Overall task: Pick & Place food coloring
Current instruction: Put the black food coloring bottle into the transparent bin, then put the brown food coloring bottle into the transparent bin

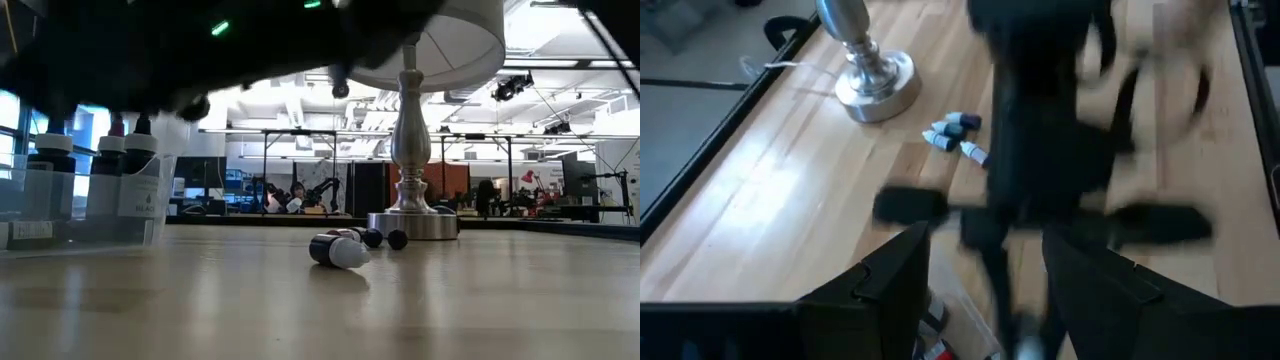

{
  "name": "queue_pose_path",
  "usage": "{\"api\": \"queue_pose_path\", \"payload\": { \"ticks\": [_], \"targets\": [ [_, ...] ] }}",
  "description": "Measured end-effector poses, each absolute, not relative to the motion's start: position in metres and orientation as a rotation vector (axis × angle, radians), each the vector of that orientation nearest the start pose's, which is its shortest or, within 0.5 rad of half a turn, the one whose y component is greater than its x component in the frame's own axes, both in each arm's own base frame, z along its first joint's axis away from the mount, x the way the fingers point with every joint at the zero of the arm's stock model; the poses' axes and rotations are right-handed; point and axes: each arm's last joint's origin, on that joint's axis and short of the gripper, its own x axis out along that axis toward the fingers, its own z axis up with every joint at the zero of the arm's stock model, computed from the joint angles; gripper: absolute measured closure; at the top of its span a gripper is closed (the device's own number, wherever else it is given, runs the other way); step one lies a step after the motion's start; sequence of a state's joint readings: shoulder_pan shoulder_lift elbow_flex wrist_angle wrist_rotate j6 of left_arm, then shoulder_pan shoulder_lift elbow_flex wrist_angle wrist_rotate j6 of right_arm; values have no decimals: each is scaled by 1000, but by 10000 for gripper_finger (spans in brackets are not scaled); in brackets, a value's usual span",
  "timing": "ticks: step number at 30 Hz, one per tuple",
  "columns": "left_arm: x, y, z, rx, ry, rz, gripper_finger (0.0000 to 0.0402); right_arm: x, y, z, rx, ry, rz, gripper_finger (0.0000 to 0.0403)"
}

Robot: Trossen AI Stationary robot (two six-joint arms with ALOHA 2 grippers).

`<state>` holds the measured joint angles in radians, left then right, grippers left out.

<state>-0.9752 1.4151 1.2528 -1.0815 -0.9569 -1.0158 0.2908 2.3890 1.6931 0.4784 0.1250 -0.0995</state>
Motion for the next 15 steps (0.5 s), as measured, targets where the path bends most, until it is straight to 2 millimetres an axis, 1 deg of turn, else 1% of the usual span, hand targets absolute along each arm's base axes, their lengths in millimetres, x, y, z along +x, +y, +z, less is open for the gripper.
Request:
{"api": "queue_pose_path", "payload": {
  "ticks": [3, 6, 9, 12, 15],
  "targets": [
    [164, -200, 305, 45, 600, 313, 208, 533, 145, 153, -184, 297, 71, 333],
    [164, -201, 304, 36, 623, 301, 208, 543, 140, 155, -192, 362, 7, 319],
    [164, -201, 304, 34, 627, 298, 208, 545, 134, 147, -168, 413, 21, 300],
    [164, -201, 304, 26, 627, 299, 208, 546, 132, 147, -152, 410, 67, 285],
    [164, -201, 304, 25, 627, 299, 208, 545, 132, 145, -153, 426, 75, 274]
  ]
}}
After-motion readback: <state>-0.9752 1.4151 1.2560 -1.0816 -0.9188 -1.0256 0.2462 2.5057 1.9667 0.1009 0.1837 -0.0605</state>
